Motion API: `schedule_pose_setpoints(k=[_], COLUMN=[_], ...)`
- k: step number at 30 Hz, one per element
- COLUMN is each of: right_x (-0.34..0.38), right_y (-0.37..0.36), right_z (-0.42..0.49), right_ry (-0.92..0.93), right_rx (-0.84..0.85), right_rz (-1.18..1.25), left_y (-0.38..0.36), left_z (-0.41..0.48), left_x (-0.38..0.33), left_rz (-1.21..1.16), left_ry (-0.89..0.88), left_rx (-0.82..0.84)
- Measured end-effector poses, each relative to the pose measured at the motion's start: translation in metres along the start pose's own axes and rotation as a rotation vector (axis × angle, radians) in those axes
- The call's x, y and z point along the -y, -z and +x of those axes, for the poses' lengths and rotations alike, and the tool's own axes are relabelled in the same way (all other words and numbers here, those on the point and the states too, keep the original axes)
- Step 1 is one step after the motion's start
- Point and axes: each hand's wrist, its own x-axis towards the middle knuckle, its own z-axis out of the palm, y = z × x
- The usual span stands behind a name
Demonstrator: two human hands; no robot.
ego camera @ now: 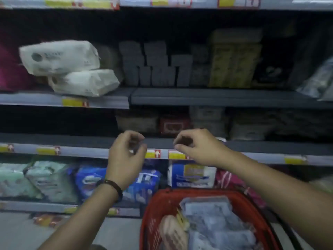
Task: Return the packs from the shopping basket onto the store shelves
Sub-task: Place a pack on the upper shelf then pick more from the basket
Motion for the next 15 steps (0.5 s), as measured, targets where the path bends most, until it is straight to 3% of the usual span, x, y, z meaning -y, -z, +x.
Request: schedule_pose_setpoints(k=[5, 9, 12, 15], right_x=[-0.134, -0.211, -0.223, -0.224], right_y=[-0.051, -0.085, -0.084, -0.098], right_z=[-0.091, -0.14, -0.142, -0.138], right_ry=[-0.302, -0.539, -0.652, -0.685], right_rx=[-0.009, 0.073, -0.011, 0.108], right_rz=[0.041, -0.006, 0.095, 0.193], left_y=[-0.118, -0.177, -0.196, -0.204], left_z=[-0.074, -0.101, -0.106, -0.106], left_x=[0.042, 0.067, 0.066, 0.071], left_rz=[0.055, 0.409, 0.44, 0.444], left_ry=[0.251, 0.318, 0.421, 0.578], left_rx=[0.562, 0.941, 1.001, 1.026])
